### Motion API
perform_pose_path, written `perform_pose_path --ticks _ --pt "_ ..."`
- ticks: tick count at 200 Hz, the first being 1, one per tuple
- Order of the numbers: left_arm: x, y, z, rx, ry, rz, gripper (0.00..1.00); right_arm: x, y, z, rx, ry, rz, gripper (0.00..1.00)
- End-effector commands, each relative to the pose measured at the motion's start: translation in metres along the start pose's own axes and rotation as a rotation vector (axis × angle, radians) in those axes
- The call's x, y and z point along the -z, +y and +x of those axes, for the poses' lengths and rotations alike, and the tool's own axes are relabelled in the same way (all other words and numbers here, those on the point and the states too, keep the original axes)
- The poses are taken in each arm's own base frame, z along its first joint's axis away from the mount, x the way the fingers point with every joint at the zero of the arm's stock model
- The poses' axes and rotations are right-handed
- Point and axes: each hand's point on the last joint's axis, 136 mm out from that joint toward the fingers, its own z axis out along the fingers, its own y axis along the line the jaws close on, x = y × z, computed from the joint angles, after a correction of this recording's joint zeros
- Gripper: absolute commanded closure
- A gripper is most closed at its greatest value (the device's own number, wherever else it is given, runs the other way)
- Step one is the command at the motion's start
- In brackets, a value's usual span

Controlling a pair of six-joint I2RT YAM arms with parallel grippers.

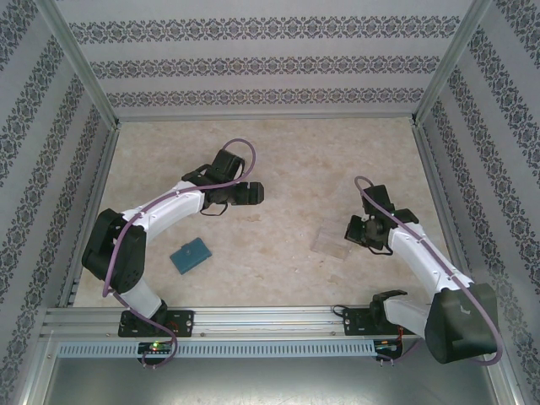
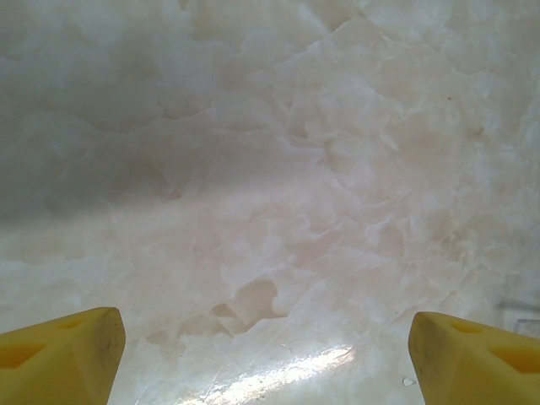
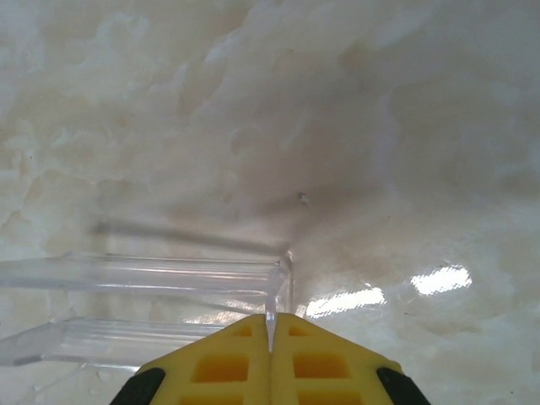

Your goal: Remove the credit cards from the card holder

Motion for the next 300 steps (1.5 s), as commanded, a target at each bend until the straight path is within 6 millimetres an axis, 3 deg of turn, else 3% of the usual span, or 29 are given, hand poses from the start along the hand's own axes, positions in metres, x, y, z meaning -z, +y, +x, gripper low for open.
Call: perform_pose_path --ticks 1,69,122,202,300 --pt "0.006 0.002 0.002 -0.017 -0.001 -0.019 0.12 0.008 0.008 -0.01 0.007 -0.034 0.007 0.95" --pt "0.006 0.012 0.006 0.016 -0.007 -0.024 0.12 0.015 0.041 -0.028 0.084 -0.062 0.015 0.99" --pt "0.005 0.024 0.011 0.039 -0.003 -0.034 0.12 0.013 0.078 -0.045 0.162 -0.066 0.005 1.0" --pt "0.005 0.036 0.012 0.04 0.015 -0.057 0.12 -0.002 0.151 -0.069 0.309 -0.039 -0.021 1.0" --pt "0.015 0.061 0.023 0.029 0.046 -0.121 0.12 -0.041 0.237 -0.094 0.438 0.001 -0.075 1.0"
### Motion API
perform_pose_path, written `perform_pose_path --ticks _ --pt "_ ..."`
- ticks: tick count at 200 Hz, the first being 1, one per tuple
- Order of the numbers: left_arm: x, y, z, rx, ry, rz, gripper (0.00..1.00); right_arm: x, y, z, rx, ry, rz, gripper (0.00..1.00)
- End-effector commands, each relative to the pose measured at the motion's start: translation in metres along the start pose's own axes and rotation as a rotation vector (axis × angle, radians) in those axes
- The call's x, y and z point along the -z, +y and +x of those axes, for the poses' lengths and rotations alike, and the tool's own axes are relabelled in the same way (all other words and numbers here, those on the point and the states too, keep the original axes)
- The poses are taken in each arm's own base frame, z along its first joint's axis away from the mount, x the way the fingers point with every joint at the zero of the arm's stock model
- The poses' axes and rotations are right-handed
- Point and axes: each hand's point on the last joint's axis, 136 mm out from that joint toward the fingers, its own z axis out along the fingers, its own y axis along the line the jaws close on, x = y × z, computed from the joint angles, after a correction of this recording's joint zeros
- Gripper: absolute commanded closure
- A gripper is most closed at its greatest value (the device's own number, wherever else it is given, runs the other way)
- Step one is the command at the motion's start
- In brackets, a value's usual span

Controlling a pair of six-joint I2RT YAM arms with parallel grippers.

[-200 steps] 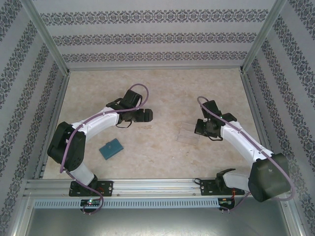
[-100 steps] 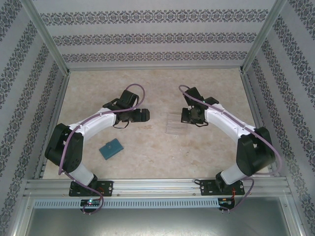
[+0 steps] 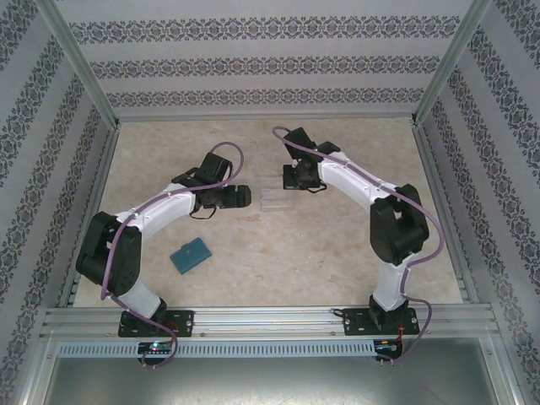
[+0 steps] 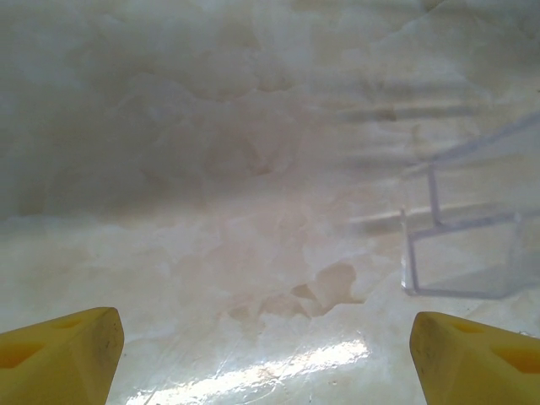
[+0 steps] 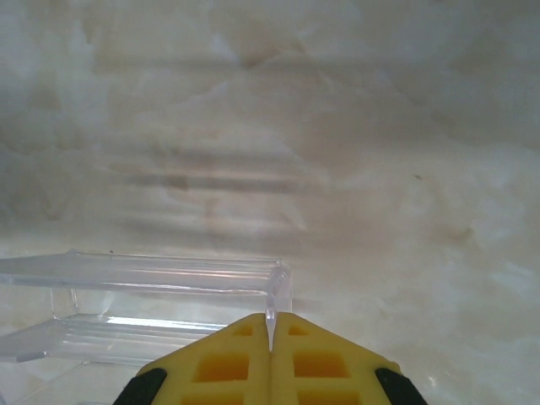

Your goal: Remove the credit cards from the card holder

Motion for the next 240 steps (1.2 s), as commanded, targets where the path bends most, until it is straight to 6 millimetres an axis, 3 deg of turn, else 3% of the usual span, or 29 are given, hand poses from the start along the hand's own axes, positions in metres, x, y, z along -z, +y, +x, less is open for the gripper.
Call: perform_pose_path --ticks 1,63,154,203,240 --pt "0.01 0.017 0.01 -0.014 0.021 -0.045 0.12 -0.003 0.017 -0.009 0.048 0.013 -0.025 1.0" --pt "0.012 0.029 0.024 0.001 0.05 -0.086 0.12 -0.025 0.035 -0.034 0.095 0.023 -0.014 1.0" --pt "0.013 0.049 0.042 0.045 0.105 -0.175 0.11 -0.052 0.031 -0.051 0.107 0.036 0.052 0.99" --pt "0.019 0.064 0.052 0.082 0.134 -0.23 0.1 -0.052 0.027 -0.053 0.083 0.04 0.058 0.82" --pt "0.029 0.076 0.064 0.152 0.156 -0.262 0.1 -0.035 0.03 -0.058 0.08 0.016 0.044 0.75"
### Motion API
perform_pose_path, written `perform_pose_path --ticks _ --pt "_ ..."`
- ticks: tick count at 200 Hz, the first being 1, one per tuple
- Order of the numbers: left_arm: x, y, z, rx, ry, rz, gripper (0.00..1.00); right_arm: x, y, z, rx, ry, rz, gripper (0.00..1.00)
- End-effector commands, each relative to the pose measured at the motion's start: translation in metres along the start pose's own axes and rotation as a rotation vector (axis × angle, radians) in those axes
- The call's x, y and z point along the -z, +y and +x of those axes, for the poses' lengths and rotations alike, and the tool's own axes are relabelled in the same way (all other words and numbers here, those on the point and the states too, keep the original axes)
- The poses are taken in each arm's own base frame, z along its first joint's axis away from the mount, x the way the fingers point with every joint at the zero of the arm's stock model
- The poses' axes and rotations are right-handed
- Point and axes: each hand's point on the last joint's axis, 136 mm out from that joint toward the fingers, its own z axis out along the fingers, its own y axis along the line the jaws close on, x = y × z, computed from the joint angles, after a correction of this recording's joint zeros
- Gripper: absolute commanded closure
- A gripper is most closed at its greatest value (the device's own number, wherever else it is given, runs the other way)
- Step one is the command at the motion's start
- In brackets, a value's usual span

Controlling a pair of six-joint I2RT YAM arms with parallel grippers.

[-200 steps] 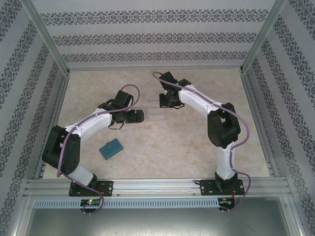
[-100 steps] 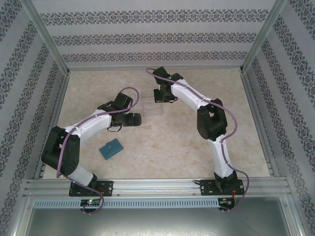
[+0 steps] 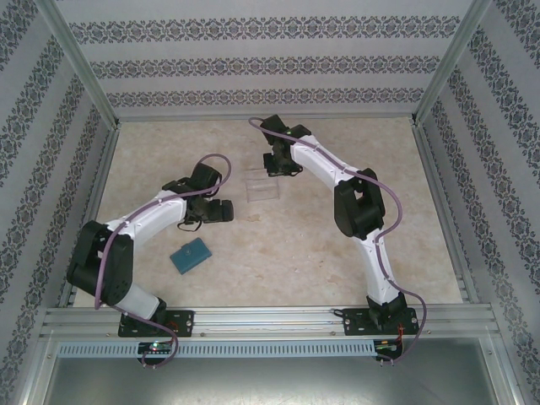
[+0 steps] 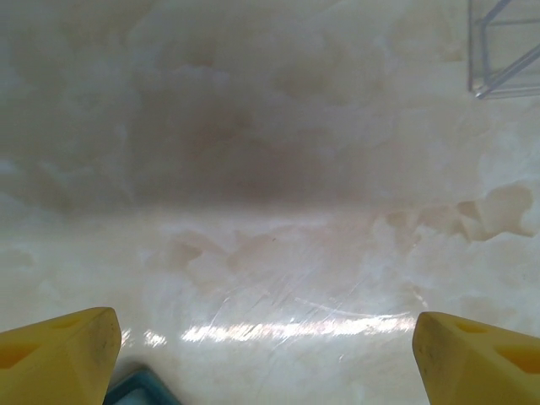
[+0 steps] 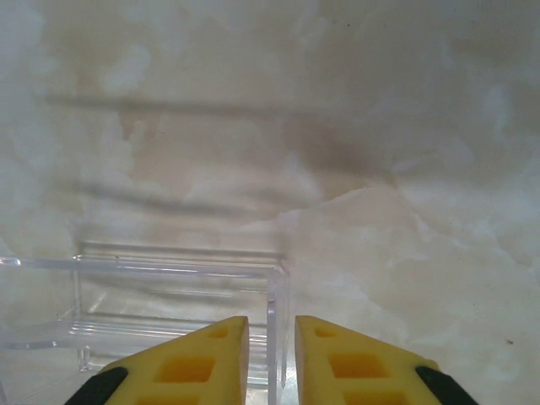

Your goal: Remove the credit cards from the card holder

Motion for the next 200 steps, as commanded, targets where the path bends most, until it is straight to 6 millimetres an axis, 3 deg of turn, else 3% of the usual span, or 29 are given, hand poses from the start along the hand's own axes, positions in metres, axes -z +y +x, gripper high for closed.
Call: perform_pose_path --ticks 1,52,100,127,165,200 --pt "0.008 0.021 0.013 0.075 0.037 -0.069 0.1 0.02 -0.002 -0.008 -0.004 -0.029 0.011 0.75" --pt "0.012 0.058 0.044 0.222 0.114 -0.218 0.05 0.059 0.003 -0.01 -0.006 -0.09 -0.039 0.7" --pt "0.022 0.083 0.062 0.357 0.118 -0.27 0.0 0.08 0.011 -0.006 0.007 -0.119 -0.09 0.65" --pt "0.02 0.087 0.068 0.384 0.126 -0.266 0.0 0.09 0.011 -0.003 0.015 -0.133 -0.106 0.64" --pt "0.003 0.072 0.081 0.348 0.2 -0.148 0.0 0.104 0.014 0.005 0.02 -0.144 -0.135 0.63" --pt "-0.006 0.061 0.079 0.313 0.218 -0.086 0.0 0.109 0.017 0.019 0.029 -0.14 -0.144 0.62"
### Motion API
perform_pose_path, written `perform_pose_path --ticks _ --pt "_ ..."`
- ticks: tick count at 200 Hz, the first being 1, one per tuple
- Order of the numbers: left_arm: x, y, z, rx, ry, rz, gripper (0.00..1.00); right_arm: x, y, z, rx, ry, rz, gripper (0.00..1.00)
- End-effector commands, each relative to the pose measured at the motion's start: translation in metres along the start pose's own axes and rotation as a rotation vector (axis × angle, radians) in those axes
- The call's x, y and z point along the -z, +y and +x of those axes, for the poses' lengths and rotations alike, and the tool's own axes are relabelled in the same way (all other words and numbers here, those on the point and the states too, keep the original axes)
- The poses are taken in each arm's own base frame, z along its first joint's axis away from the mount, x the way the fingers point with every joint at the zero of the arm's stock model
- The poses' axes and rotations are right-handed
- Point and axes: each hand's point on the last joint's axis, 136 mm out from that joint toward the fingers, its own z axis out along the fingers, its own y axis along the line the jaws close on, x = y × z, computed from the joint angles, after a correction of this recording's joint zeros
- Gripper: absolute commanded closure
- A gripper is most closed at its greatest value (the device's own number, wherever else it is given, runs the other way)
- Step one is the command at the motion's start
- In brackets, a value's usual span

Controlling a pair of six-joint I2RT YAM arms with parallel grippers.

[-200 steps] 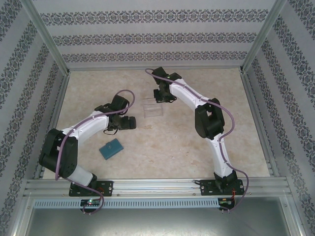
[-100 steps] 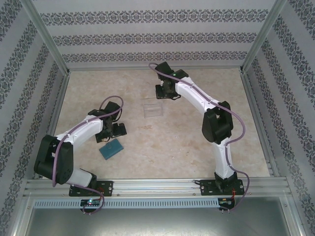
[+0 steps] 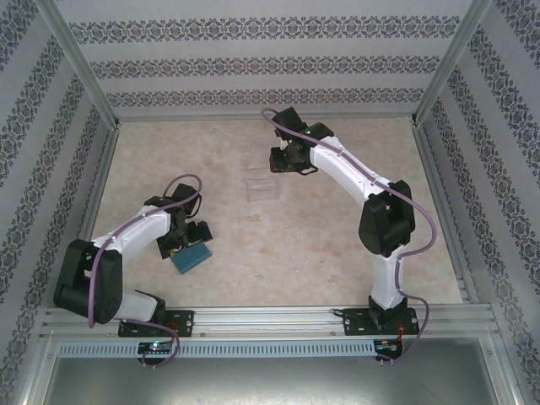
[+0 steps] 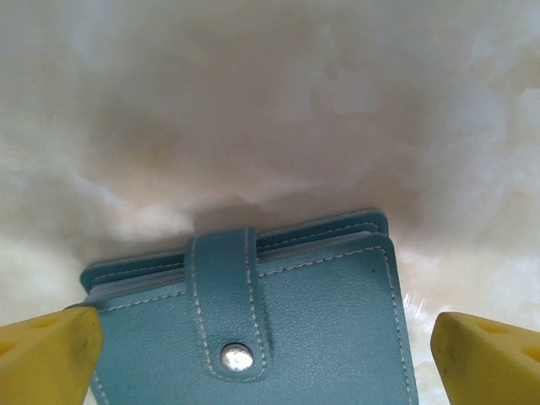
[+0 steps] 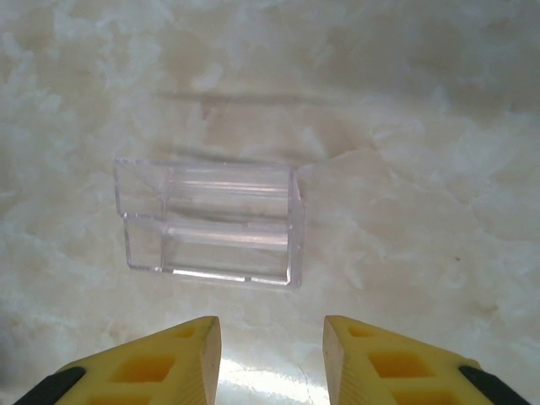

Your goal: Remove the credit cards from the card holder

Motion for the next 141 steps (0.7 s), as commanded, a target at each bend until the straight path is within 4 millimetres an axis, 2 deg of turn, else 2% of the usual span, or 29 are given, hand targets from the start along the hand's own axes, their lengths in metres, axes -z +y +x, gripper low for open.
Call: perform_pose_path --ticks 1,49,78,103,141 --pt "-0.006 -0.013 0.001 -0.041 0.027 0.072 0.0 0.019 0.014 0.003 0.021 -0.031 -0.043 0.62" --pt "-0.01 -0.054 0.013 -0.144 0.104 0.256 0.09 0.02 0.011 0.017 0.016 -0.018 -0.039 0.62" --pt "-0.009 -0.08 0.017 -0.243 0.12 0.279 0.12 0.024 0.006 0.023 0.014 -0.02 -0.028 0.62" --pt "-0.009 -0.112 0.025 -0.326 0.15 0.31 0.12 0.028 -0.004 0.029 0.006 -0.03 0.001 0.62" --pt "-0.005 -0.175 0.04 -0.493 0.179 0.369 0.13 0.039 -0.028 0.039 -0.058 -0.06 0.025 0.62"
